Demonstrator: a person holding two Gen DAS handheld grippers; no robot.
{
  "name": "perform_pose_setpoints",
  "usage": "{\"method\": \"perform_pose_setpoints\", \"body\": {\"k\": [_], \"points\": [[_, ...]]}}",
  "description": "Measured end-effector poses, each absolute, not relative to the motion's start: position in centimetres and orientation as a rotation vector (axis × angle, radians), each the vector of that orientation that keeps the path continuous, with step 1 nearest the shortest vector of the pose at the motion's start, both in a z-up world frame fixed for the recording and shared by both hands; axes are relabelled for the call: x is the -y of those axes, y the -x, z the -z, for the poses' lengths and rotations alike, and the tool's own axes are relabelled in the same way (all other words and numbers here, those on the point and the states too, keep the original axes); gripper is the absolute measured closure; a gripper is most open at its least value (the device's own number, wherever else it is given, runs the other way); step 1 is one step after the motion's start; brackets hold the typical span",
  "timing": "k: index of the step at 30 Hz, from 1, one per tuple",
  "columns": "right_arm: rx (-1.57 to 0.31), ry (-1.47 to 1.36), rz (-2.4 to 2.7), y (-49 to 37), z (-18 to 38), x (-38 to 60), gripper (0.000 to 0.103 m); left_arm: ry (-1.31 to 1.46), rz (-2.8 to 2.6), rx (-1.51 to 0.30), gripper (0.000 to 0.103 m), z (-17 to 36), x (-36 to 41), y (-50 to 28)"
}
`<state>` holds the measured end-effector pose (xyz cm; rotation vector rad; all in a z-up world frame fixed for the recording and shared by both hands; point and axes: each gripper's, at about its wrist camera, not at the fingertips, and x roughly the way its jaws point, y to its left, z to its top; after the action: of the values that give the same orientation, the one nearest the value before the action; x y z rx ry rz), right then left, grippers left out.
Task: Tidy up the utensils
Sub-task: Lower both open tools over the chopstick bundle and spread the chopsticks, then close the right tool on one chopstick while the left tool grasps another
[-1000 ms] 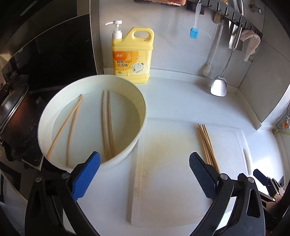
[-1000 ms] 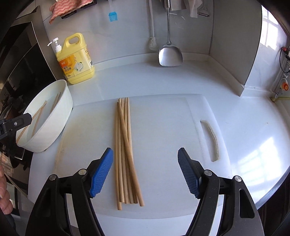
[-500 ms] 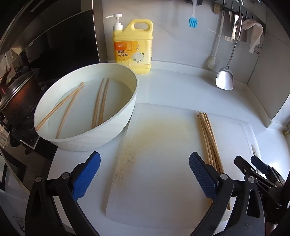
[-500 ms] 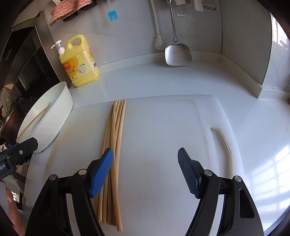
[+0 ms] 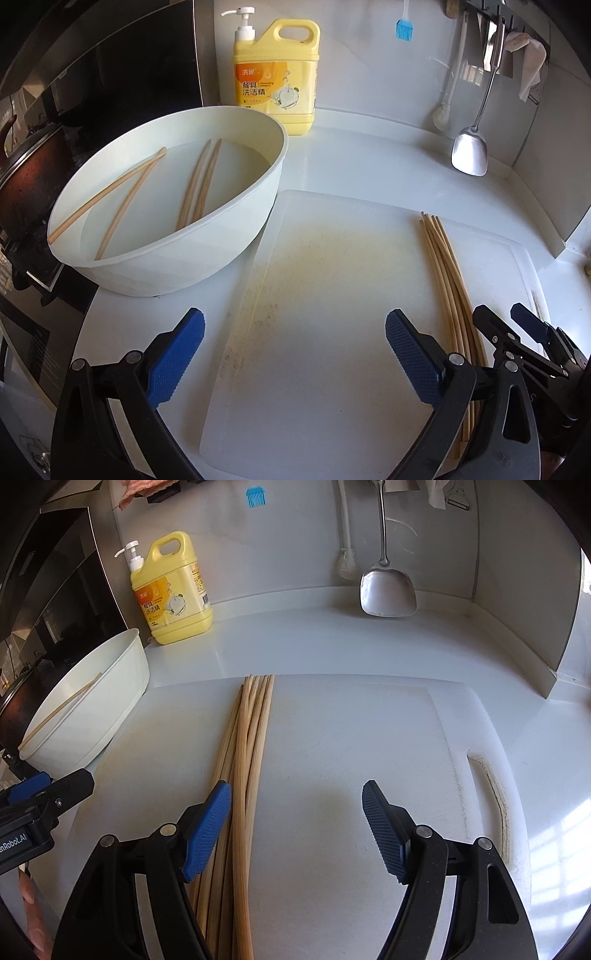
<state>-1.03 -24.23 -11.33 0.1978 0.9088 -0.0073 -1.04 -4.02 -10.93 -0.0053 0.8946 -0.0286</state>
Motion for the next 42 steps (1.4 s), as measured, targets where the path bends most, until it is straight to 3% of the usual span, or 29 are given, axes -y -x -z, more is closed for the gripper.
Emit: {"method": "perform_pose_setpoints", "body": {"k": [42], "points": [[-0.893, -0.172, 0.066, 2.0, 12.4, 30.0, 0.033, -0.060, 0.136, -0.952, 0.006, 14.4, 12.2, 0.2]]}}
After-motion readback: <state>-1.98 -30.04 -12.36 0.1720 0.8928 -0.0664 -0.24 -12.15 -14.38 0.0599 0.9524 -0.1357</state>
